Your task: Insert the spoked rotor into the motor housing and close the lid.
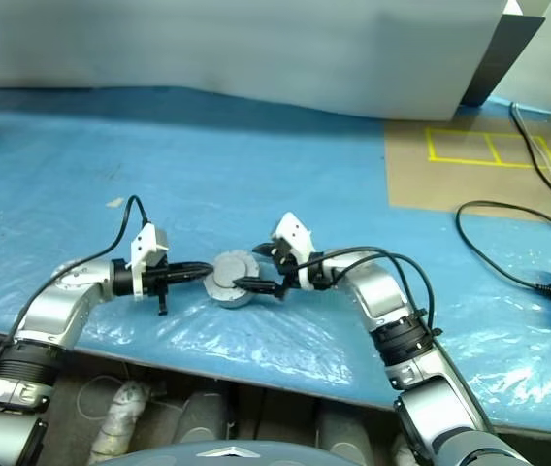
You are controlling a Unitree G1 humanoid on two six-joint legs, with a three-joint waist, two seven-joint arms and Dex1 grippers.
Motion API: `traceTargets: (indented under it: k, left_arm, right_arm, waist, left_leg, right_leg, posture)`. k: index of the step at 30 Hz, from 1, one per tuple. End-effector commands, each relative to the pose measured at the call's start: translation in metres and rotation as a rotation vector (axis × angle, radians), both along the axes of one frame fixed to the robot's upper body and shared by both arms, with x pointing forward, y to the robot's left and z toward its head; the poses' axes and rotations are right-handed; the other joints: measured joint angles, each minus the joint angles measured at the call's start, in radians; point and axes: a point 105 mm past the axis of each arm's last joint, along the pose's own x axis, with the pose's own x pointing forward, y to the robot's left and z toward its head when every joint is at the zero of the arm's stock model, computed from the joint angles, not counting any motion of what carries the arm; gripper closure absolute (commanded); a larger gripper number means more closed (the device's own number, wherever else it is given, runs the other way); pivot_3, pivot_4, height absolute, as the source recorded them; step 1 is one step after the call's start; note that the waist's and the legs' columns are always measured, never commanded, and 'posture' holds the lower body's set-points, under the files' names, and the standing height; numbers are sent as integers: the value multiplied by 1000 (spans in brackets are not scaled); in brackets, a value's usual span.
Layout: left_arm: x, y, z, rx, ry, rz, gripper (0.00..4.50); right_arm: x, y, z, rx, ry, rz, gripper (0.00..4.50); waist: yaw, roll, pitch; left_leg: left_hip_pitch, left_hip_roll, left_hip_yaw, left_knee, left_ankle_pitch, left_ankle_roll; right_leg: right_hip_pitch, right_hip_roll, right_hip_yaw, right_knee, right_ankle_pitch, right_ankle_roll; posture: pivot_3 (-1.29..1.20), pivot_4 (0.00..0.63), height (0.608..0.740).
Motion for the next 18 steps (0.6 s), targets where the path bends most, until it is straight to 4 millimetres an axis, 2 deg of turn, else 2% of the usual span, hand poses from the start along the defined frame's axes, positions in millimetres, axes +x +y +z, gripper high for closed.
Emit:
traceTargets:
  k: [1, 4, 7, 9, 12, 18]
  left_arm:
    - [-5, -1, -18, 39, 62, -2, 4500]
    - [-5, -1, -19, 39, 62, -5, 4500]
    - [-4, -2, -19, 39, 59, -4, 4500]
    - [-4, -2, -20, 39, 58, -4, 4500]
    - [-5, -1, -20, 41, 60, -5, 4500]
    - [-3, -1, -19, 39, 58, -2, 4500]
  right_arm:
    - [-2, -3, 40, 162, 4, 0, 20]
    - [4, -16, 39, 236, 133, -90, 20]
    - [8, -32, 18, 251, 306, -192, 20]
    - [2, -39, 5, 277, 491, -211, 20]
    - [-16, -37, -2, 283, 656, -148, 20]
    - [-32, -15, -1, 293, 725, -75, 20]
  waist:
    - [2, 0, 0]
    - [6, 0, 0]
    - [9, 0, 0]
    - [11, 0, 0]
    - [16, 1, 0]
    - [23, 1, 0]
  left_leg:
    - [0, 0, 0, 0, 0, 0]
    - [0, 0, 0, -1, 0, 0]
    - [0, 0, 0, -1, 0, 0]
    - [0, 0, 0, -1, 0, 0]
    - [0, 0, 0, -1, 0, 0]
    - [1, 1, 1, -1, 0, -1]
  right_leg:
    - [0, 0, -1, 0, 0, 0]
    - [0, 2, -2, 0, 0, 0]
    - [0, 1, -2, 0, 0, 0]
    - [1, 1, -2, 0, 0, 0]
    - [0, 1, -1, 0, 0, 0]
    - [0, 2, -1, 0, 0, 0]
  posture:
    - [0, 150, 740]
    - [0, 150, 740]
    - [0, 150, 740]
    - [0, 150, 740]
    - [0, 150, 740]
    - [0, 150, 740]
